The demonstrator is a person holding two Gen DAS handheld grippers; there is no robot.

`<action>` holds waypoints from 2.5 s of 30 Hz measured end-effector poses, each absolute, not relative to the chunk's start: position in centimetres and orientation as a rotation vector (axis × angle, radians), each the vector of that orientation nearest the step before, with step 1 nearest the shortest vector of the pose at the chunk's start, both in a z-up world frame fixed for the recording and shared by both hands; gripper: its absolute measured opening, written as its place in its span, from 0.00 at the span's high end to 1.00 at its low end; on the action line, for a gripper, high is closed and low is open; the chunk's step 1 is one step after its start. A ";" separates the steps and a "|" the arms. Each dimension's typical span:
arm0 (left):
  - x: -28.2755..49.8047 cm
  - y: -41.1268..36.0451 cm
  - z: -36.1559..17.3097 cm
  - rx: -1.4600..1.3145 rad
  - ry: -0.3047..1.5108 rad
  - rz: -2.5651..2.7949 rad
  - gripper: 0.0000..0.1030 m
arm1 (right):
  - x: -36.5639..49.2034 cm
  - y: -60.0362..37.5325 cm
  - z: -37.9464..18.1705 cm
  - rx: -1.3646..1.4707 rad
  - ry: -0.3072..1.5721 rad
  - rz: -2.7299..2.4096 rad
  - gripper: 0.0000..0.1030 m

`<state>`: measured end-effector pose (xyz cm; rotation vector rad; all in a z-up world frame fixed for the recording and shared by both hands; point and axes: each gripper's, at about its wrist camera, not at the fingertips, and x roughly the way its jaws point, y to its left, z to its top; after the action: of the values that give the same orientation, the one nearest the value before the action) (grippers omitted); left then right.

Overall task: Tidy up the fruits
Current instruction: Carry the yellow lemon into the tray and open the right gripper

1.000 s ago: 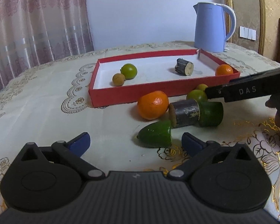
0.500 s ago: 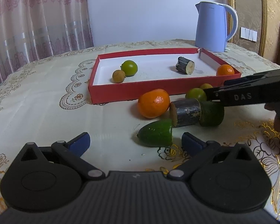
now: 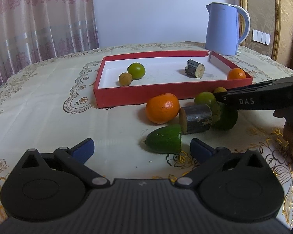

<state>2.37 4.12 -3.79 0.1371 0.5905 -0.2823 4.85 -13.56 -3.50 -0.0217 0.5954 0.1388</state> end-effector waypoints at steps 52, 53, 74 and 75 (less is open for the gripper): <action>2.8 4.6 -3.9 0.094 0.619 -0.296 0.00 | 2.4 -14.6 -2.0 -0.044 0.518 0.090 0.74; 2.8 4.6 -3.9 0.093 0.620 -0.297 0.00 | 2.1 -14.5 -1.5 -0.054 0.491 0.092 0.74; 2.9 4.6 -3.9 0.084 0.621 -0.310 0.00 | 10.9 -13.6 -2.3 -0.106 0.626 0.022 0.74; 2.9 4.6 -3.9 0.084 0.621 -0.310 0.00 | 11.0 -13.6 -2.3 -0.104 0.629 0.027 0.74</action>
<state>2.88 4.64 -3.93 0.0840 0.6213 -0.3097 11.00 -13.63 -2.31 -0.1044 0.6292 0.0266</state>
